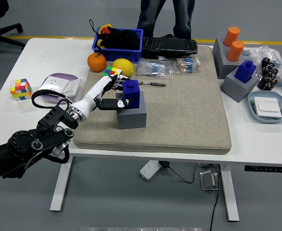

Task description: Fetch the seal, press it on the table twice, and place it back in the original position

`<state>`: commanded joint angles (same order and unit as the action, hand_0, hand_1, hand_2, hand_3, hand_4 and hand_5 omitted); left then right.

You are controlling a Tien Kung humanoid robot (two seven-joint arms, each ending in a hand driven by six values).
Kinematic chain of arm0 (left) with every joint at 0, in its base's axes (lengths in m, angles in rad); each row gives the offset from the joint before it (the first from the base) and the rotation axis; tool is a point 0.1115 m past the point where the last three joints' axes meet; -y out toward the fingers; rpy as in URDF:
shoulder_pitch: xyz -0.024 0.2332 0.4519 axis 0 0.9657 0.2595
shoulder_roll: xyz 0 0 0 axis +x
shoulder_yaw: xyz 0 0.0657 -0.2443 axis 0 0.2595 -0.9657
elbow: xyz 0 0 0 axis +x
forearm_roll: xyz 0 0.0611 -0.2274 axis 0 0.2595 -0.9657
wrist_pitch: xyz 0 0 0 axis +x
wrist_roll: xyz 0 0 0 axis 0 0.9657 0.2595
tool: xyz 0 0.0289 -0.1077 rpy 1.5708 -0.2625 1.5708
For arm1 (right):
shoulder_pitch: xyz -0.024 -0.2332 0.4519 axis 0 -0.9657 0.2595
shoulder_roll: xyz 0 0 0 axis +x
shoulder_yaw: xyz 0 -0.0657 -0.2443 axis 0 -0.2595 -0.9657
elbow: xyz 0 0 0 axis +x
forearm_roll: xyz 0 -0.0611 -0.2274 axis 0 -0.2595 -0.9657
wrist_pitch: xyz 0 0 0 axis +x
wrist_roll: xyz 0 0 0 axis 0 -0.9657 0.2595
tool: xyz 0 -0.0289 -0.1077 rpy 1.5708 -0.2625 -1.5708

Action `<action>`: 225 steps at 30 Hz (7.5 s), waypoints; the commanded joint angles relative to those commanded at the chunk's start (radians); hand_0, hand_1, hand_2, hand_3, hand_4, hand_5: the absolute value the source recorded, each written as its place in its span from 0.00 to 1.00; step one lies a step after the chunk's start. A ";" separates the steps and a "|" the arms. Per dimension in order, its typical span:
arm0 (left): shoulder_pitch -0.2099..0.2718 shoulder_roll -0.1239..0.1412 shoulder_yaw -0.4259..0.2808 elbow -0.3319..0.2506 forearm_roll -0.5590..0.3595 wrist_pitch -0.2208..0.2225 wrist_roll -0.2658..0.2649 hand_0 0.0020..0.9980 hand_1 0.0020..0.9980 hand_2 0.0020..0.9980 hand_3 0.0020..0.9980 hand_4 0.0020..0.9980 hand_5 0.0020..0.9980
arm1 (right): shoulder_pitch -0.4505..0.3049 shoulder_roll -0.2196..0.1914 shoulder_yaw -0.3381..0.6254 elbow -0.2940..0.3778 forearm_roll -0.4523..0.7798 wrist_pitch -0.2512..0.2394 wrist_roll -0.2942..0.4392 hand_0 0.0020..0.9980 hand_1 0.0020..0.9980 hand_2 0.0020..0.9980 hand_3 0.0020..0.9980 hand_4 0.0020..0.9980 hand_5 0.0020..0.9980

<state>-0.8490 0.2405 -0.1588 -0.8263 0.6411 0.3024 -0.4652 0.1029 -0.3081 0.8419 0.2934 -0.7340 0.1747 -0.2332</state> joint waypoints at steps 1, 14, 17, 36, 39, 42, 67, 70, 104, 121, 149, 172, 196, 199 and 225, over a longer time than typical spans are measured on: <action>0.000 0.001 0.002 0.000 0.001 -0.001 0.001 0.69 0.51 0.46 0.64 0.66 0.00 | 0.000 0.000 0.001 0.000 0.000 0.000 0.000 0.87 0.78 0.74 0.74 0.80 0.57; -0.007 0.005 0.009 0.000 0.008 -0.008 0.005 0.69 0.51 0.46 0.64 0.66 0.00 | 0.002 0.000 0.006 0.000 -0.001 0.000 0.000 0.87 0.78 0.74 0.74 0.80 0.57; -0.011 0.007 0.010 -0.004 0.012 -0.009 0.006 0.69 0.51 0.46 0.64 0.66 0.00 | 0.003 0.000 0.006 0.001 -0.001 0.000 0.000 0.87 0.78 0.74 0.74 0.80 0.57; -0.017 0.010 0.016 -0.006 0.014 -0.012 0.014 0.69 0.51 0.46 0.64 0.66 0.00 | 0.002 -0.002 0.009 0.000 -0.001 -0.001 0.000 0.87 0.78 0.74 0.74 0.80 0.56; -0.018 0.005 0.024 0.004 0.011 -0.011 0.014 0.69 0.51 0.46 0.64 0.66 0.00 | 0.002 -0.001 0.008 0.000 0.000 0.000 0.000 0.87 0.78 0.74 0.74 0.80 0.56; -0.018 0.000 0.026 0.012 0.010 -0.009 0.016 0.69 0.51 0.46 0.64 0.66 0.00 | 0.002 0.000 0.007 0.000 0.001 0.000 0.000 0.87 0.78 0.74 0.74 0.80 0.56; -0.017 -0.005 0.016 0.011 0.016 -0.016 0.027 0.80 0.77 0.72 0.79 0.92 0.00 | 0.000 0.000 0.010 0.000 0.000 0.000 0.000 0.87 0.78 0.74 0.74 0.80 0.57; -0.017 -0.004 0.016 0.011 0.016 -0.017 0.029 0.81 0.79 0.75 0.79 0.98 0.00 | -0.001 0.000 0.010 0.000 0.001 0.000 0.000 0.87 0.78 0.74 0.74 0.80 0.57; -0.008 0.028 -0.123 0.031 0.027 -0.142 0.056 1.00 1.00 1.00 1.00 1.00 0.52 | -0.004 0.001 0.019 -0.001 0.000 0.001 -0.001 0.87 0.78 0.74 0.74 0.80 0.56; 0.036 0.162 -0.263 0.107 0.030 -0.093 0.076 0.99 1.00 1.00 1.00 1.00 0.57 | -0.010 -0.004 0.024 -0.002 -0.003 -0.002 0.002 0.87 0.78 0.74 0.74 0.80 0.56; 0.084 0.221 -0.376 0.123 0.048 -0.089 0.098 0.96 0.99 0.98 0.99 1.00 0.57 | 0.005 -0.002 0.023 -0.005 -0.007 -0.011 0.001 0.87 0.78 0.74 0.74 0.80 0.57; 0.075 0.217 -0.386 0.119 0.055 -0.089 0.106 0.96 0.99 0.98 0.99 1.00 0.55 | -0.003 0.001 0.046 -0.006 -0.010 -0.011 0.002 0.87 0.78 0.74 0.75 0.80 0.57; 0.065 0.212 -0.372 0.105 0.063 -0.090 0.108 0.96 0.98 0.98 0.98 0.99 0.55 | -0.009 0.002 0.056 -0.004 -0.008 -0.010 0.004 0.87 0.78 0.74 0.74 0.80 0.57; 0.063 0.213 -0.369 0.105 0.063 -0.090 0.108 0.96 0.98 0.98 0.98 0.99 0.55 | -0.008 0.001 0.056 -0.003 -0.007 -0.010 0.004 0.87 0.78 0.74 0.74 0.80 0.57; 0.059 0.212 -0.354 0.102 0.062 -0.089 0.110 0.96 0.98 0.97 0.98 0.98 0.55 | -0.010 -0.007 0.051 -0.003 -0.004 -0.011 0.003 0.87 0.78 0.74 0.74 0.80 0.57</action>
<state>-0.7905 0.4522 -0.5126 -0.7246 0.7034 0.2131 -0.3557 0.0930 -0.3150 0.8926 0.2908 -0.7378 0.1642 -0.2306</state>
